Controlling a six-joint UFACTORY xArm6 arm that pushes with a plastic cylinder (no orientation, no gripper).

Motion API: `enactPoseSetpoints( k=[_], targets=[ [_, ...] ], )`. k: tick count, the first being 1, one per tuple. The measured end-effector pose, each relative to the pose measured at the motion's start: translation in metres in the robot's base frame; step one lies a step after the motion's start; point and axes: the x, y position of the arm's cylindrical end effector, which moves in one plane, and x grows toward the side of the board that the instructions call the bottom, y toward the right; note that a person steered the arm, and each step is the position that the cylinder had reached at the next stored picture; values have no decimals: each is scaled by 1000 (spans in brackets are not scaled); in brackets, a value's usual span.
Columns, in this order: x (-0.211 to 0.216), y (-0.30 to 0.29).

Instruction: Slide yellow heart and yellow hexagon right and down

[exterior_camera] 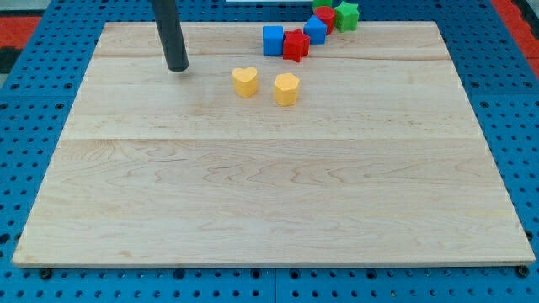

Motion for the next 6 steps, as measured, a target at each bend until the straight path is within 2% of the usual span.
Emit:
enactPoseSetpoints(
  k=[1, 3, 5, 6],
  targets=[
    [15, 27],
    [17, 100],
    [33, 116],
    [36, 155]
  ],
)
